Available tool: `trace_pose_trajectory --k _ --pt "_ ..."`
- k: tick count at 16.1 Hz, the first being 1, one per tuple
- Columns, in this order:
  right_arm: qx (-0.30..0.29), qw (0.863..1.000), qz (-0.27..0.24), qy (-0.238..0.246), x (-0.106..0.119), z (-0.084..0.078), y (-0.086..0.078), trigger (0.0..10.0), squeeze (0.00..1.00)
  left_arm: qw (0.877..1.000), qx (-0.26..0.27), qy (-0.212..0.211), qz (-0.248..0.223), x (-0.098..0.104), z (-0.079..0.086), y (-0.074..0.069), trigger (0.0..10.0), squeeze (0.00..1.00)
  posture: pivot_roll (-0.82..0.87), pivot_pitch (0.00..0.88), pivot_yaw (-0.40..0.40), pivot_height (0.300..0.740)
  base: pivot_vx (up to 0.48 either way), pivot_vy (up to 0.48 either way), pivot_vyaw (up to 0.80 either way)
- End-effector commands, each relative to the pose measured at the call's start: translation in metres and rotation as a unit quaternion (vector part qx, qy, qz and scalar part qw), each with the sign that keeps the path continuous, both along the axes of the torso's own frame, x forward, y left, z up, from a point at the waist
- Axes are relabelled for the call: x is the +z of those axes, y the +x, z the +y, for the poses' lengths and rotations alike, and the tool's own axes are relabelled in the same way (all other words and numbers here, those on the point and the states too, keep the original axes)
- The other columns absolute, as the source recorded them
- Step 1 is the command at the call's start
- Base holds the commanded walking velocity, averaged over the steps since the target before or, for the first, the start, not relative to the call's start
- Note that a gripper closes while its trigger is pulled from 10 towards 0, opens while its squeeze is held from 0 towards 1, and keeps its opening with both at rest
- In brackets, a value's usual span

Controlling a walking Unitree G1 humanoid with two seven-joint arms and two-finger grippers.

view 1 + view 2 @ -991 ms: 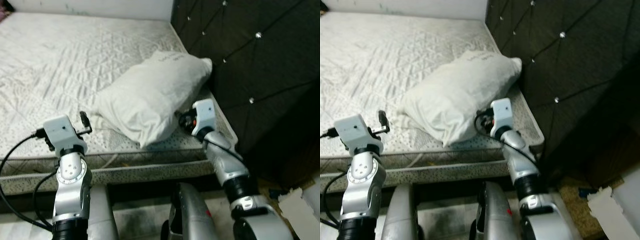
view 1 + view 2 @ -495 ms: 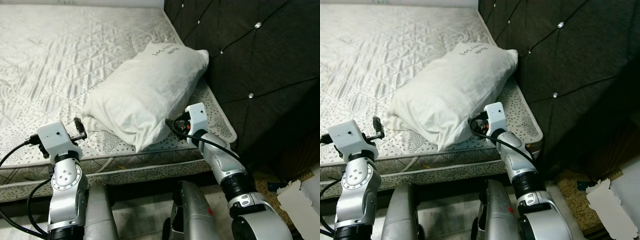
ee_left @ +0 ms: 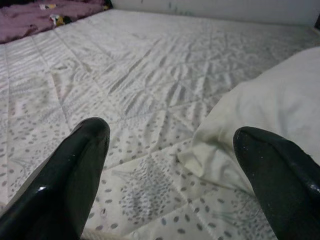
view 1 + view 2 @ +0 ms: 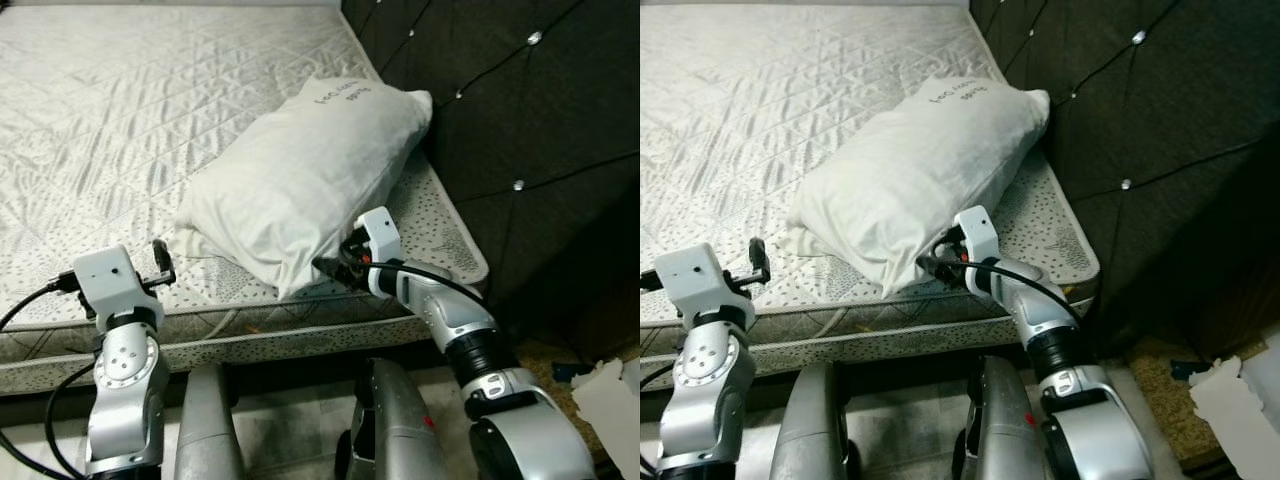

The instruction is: Clean up the room

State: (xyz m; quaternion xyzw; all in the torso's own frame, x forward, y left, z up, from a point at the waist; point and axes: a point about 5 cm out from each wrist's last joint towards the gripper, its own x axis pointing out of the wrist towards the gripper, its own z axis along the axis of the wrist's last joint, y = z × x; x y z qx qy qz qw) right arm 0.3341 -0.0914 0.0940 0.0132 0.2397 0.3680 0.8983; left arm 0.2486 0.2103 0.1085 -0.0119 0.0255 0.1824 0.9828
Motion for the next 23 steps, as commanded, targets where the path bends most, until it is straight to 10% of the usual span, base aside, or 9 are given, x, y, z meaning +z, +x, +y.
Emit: trace_pose_trajectory --k 1,8,15,16,17,23 --pt "0.032 0.999 0.007 0.014 0.007 0.005 -0.004 10.0 0.0 1.0 -0.016 -0.001 0.005 0.001 -0.003 -0.001 10.0 0.0 0.05 0.078 -0.046 0.571 0.0 0.0 0.0" --pt "-0.007 1.0 0.019 0.001 -0.007 0.039 -0.013 10.0 0.0 0.998 -0.011 0.024 0.056 -0.01 0.007 -0.008 10.0 0.0 0.08 0.058 -0.038 0.571 0.0 0.0 0.0" --pt "-0.173 0.985 -0.009 -0.004 0.004 0.042 0.013 10.0 0.0 0.998 0.008 0.026 0.06 -0.011 0.018 -0.009 10.0 0.0 0.09 0.046 -0.044 0.571 0.0 0.0 0.0" --pt "-0.191 0.981 -0.009 0.004 0.007 0.042 0.016 6.7 0.0 0.998 0.006 0.026 0.059 -0.011 0.017 -0.008 10.0 0.0 0.09 0.045 -0.044 0.571 0.0 0.0 0.0" --pt "-0.2 0.98 -0.006 0.014 0.008 0.044 0.017 0.0 0.0 0.998 0.005 0.025 0.058 -0.01 0.017 -0.007 10.0 0.0 0.09 0.043 -0.043 0.571 0.0 0.0 0.0" --pt "-0.2 0.979 -0.018 0.022 0.012 0.068 0.018 0.0 0.0 0.999 0.004 0.019 0.051 -0.01 0.015 -0.001 10.0 0.0 0.09 0.016 -0.043 0.571 0.0 0.0 0.0"
